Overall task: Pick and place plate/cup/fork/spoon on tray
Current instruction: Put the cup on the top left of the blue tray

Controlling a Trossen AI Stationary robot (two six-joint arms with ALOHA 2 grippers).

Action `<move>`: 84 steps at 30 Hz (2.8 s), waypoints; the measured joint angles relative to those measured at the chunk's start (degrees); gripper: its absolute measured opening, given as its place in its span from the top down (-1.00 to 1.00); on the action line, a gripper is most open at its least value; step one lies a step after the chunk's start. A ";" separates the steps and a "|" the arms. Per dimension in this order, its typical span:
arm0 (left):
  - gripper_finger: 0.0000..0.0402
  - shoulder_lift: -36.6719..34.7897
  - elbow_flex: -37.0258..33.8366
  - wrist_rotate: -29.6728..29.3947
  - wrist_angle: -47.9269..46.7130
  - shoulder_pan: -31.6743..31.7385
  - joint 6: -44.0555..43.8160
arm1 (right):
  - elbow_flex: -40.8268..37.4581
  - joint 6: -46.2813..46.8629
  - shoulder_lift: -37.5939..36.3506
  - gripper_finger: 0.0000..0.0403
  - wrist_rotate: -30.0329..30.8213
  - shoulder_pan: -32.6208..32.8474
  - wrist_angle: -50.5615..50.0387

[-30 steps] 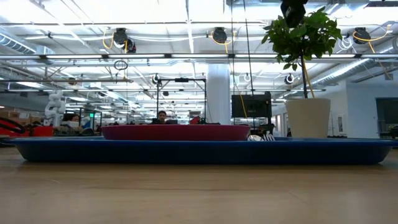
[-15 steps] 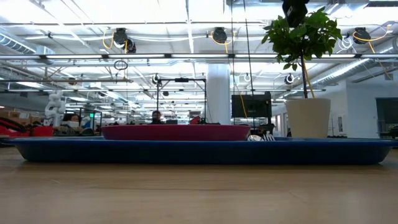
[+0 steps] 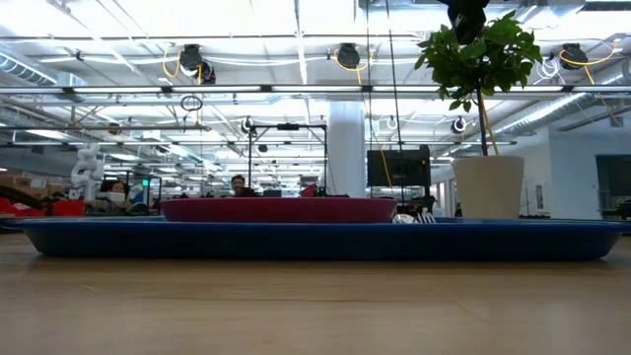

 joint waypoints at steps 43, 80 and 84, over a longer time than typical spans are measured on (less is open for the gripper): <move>0.96 -6.70 -4.97 3.65 -9.29 24.16 21.62 | 0.02 0.52 0.02 0.38 -0.08 -0.02 -0.26; 0.96 -1.68 -3.40 -7.04 0.66 80.53 51.34 | 0.02 -3.89 0.00 0.38 -0.05 -0.04 -0.78; 0.96 0.37 0.03 -7.63 -0.19 81.28 52.27 | 0.02 -4.28 0.00 0.38 -0.07 -0.04 -0.78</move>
